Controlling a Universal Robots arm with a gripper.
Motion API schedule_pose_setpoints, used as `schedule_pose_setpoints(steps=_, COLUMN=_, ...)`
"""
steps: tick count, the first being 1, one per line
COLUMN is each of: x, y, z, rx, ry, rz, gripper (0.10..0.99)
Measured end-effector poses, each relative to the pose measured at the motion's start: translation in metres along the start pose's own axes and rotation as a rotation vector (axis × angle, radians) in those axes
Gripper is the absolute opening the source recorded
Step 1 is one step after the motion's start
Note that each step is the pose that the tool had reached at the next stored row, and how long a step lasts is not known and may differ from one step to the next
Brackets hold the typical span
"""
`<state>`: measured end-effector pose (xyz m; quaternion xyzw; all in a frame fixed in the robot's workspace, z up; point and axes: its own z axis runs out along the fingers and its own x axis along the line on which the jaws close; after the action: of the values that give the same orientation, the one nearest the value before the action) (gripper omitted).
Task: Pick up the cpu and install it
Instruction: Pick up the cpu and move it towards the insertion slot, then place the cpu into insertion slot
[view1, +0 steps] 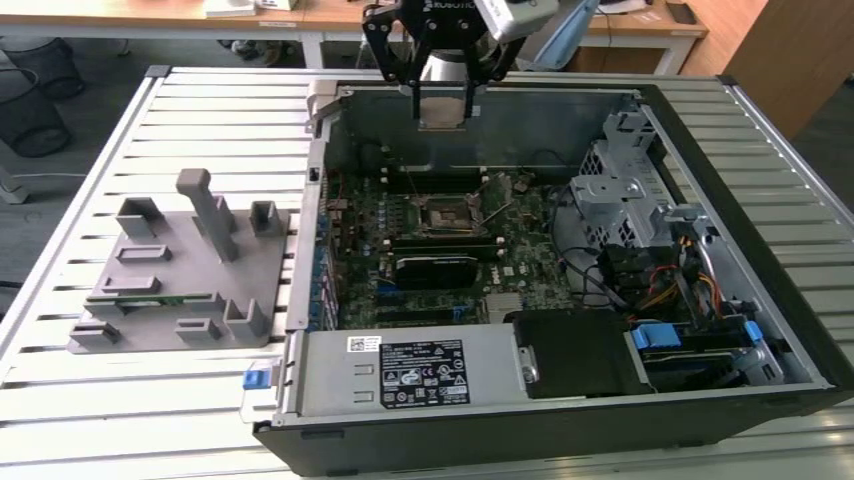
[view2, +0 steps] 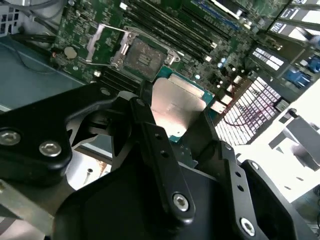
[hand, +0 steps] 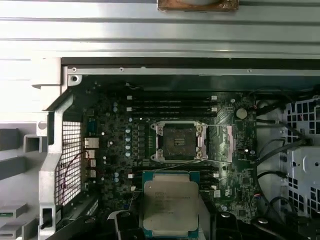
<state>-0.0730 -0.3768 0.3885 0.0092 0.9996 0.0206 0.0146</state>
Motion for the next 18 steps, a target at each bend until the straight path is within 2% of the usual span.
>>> schedule_pose_setpoints(steps=4, x=-0.0130, y=0.0008, z=0.0019, rx=0.000, ry=0.0001, rz=0.000, gripper=0.529)
schedule_pose_setpoints(steps=11, x=-0.0147, y=0.0008, z=0.0020, rx=0.004, ry=-0.0003, rz=0.009, gripper=0.529)
schedule_pose_setpoints(steps=18, x=-0.0147, y=0.0008, z=0.0022, rx=0.008, ry=-0.0029, rz=0.074, gripper=0.529)
